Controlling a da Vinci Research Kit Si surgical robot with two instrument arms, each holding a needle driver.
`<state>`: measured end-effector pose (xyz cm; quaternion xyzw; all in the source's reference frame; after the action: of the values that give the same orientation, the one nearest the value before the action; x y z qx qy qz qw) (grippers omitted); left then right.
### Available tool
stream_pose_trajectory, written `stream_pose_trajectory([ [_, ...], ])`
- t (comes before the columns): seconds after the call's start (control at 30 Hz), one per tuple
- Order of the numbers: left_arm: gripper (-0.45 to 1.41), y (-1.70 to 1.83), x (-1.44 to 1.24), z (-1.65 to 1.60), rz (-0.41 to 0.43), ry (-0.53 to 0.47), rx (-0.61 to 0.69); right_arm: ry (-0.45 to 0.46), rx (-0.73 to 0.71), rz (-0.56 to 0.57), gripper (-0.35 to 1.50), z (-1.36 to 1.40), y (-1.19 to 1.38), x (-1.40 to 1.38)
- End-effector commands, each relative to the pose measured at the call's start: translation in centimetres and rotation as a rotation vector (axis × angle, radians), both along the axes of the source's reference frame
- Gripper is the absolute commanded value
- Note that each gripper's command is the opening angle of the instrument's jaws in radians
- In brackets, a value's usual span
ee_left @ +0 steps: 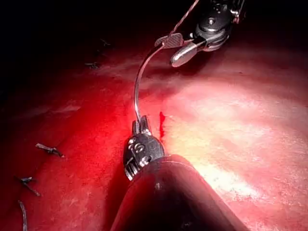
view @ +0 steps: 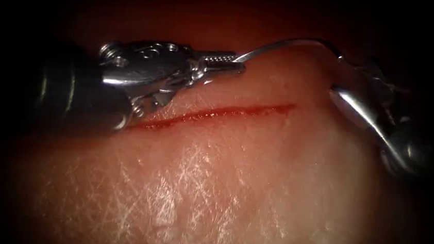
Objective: Wound Closure
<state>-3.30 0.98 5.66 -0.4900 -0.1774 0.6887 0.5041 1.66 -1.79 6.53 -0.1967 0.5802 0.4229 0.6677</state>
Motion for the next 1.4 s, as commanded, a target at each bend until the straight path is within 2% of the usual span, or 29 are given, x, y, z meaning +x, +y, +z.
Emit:
stream_pose_trajectory([
  [0.03, -0.45, -0.01, -0.06, 0.07, 0.004, 0.0, 0.0, 0.012, 0.003, -0.001, 1.11, 0.07, -0.03, 0.17],
  [0.13, -0.45, -0.01, -0.07, 0.08, 0.007, -0.003, 0.0, 0.022, -0.008, -0.007, 1.01, 0.07, -0.02, 0.27],
  [0.2, -0.45, -0.03, -0.07, 0.07, 0.009, -0.005, -0.001, 0.029, -0.012, -0.02, 0.8, 0.07, 0.01, 0.37],
  [0.23, -0.45, -0.03, -0.08, 0.07, 0.01, -0.005, -0.001, 0.029, -0.012, -0.018, 0.76, 0.07, 0.01, 0.38],
  [0.5, -0.45, -0.05, -0.13, 0.05, 0.016, -0.015, 0.004, 0.02, -0.018, -0.007, 0.74, 0.21, 0.09, 0.45],
  [0.73, -0.45, -0.04, -0.12, 0.03, 0.021, -0.021, 0.005, 0.011, -0.022, 0.01, 0.56, 0.29, 0.12, 0.49],
  [0.77, -0.45, -0.05, -0.12, 0.03, 0.022, -0.021, 0.005, 0.02, -0.027, 0.02, 0.27, 0.29, 0.12, 0.49],
  [0.8, -0.45, -0.05, -0.12, 0.03, 0.022, -0.021, 0.005, 0.02, -0.027, 0.02, 0.27, 0.29, 0.12, 0.49],
  [0.93, -0.45, -0.05, -0.13, 0.03, 0.022, -0.022, 0.005, 0.0, -0.057, 0.043, -0.12, 0.28, 0.12, 0.47],
  [1.1, -0.45, -0.05, -0.13, 0.03, 0.024, -0.023, 0.005, -0.009, -0.077, 0.065, -0.35, 0.22, 0.15, 0.44],
  [1.2, -0.45, -0.05, -0.13, 0.02, 0.025, -0.024, 0.005, -0.015, -0.077, 0.062, -0.35, 0.21, 0.14, 0.43],
  [1.3, -0.25, -0.05, -0.13, 0.02, 0.026, -0.025, 0.005, -0.032, -0.048, 0.034, -0.35, 0.19, 0.15, 0.42],
  [1.33, 0.12, -0.04, -0.14, 0.02, 0.025, -0.025, 0.005, -0.034, -0.042, 0.027, -0.35, 0.19, 0.16, 0.41],
  [1.37, 0.12, -0.04, -0.14, 0.02, 0.025, -0.025, 0.005, -0.034, -0.042, 0.027, -0.35, 0.19, 0.16, 0.41],
  [1.4, 0.56, -0.03, -0.14, 0.02, 0.028, -0.028, 0.007, -0.05, -0.014, 0.002, -0.35, 0.19, 0.18, 0.39],
])
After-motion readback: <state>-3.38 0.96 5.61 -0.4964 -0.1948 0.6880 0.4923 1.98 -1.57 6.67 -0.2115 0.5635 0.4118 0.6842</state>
